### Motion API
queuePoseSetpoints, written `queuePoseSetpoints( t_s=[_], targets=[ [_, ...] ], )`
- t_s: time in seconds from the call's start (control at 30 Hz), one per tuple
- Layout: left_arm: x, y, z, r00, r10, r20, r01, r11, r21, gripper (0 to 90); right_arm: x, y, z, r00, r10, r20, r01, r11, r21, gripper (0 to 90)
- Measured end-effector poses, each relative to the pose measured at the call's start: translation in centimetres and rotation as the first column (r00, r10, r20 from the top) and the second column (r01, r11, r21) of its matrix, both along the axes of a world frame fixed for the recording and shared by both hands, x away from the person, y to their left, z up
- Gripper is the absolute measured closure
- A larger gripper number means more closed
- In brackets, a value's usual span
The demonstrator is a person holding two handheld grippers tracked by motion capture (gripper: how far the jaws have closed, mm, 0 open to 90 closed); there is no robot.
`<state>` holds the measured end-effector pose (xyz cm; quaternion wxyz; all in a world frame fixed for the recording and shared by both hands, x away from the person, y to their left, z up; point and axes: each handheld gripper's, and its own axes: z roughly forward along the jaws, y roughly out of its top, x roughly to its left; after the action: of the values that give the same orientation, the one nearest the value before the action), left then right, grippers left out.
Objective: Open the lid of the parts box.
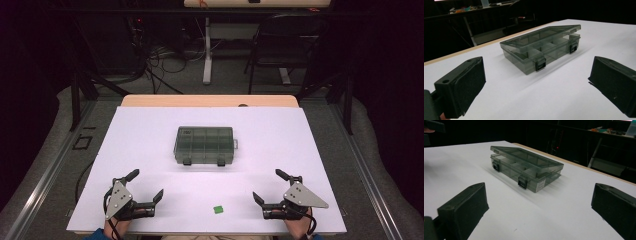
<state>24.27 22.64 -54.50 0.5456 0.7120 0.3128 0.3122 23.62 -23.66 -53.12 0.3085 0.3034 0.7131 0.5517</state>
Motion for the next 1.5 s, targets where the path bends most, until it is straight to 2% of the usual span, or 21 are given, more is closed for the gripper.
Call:
queuePoseSetpoints(
  t_s=[0.1, 0.3, 0.37, 0.77, 0.93, 1.0, 1.2, 1.33, 1.5],
  targets=[
    [0.1, 0.0, 0.0, 0.9997, -0.007, -0.021, 0.007, 1.0, -0.006, 0.0, 0.1, 0.0, 0.0, 1.0, 0.002, -0.006, -0.002, 1.0, 0.001, 0.0],
    [0.1, -0.2, 0.0, 0.9992, -0.019, -0.034, 0.019, 0.9998, -0.002, 0.1, 0.1, 0.1, -0.1, 0.9998, 0.011, -0.015, -0.011, 0.9999, 0.001, 0.0],
    [0.1, -0.2, 0.0, 0.9991, -0.021, -0.036, 0.021, 0.9998, 0.0, 0.1, 0.2, 0.2, -0.1, 0.9996, 0.012, -0.026, -0.012, 0.9999, -0.012, 0.0],
    [1.0, -0.9, 0.0, 0.9966, -0.04, -0.071, 0.042, 0.999, 0.015, 0.1, 1.1, 0.6, -0.2, 0.9971, 0.012, -0.076, -0.013, 0.9998, -0.015, 0.0],
    [1.6, -1.1, 0.0, 0.9913, -0.057, -0.119, 0.06, 0.9979, 0.023, 0.1, 2.2, 1.0, -0.4, 0.9925, 0.031, -0.118, -0.033, 0.9993, -0.017, 0.0],
    [1.9, -1.2, 0.1, 0.9888, -0.069, -0.132, 0.073, 0.997, 0.027, 0.1, 2.6, 1.4, -0.5, 0.9921, 0.037, -0.12, -0.041, 0.9986, -0.034, 0.0],
    [2.6, -1.6, 0.1, 0.9838, -0.085, -0.158, 0.093, 0.9945, 0.049, 0.1, 3.5, 2.2, -0.4, 0.9912, 0.048, -0.123, -0.056, 0.9963, -0.065, 0.0],
    [2.9, -1.7, 0.1, 0.9815, -0.087, -0.17, 0.096, 0.9942, 0.047, 0.1, 3.9, 2.4, -0.4, 0.9895, 0.051, -0.136, -0.059, 0.9965, -0.06, 0.0],
    [3.3, -1.8, 0.3, 0.9786, -0.094, -0.183, 0.106, 0.9928, 0.056, 0.1, 4.5, 2.7, -0.4, 0.9869, 0.055, -0.152, -0.067, 0.9947, -0.077, 0.0]
  ],
)
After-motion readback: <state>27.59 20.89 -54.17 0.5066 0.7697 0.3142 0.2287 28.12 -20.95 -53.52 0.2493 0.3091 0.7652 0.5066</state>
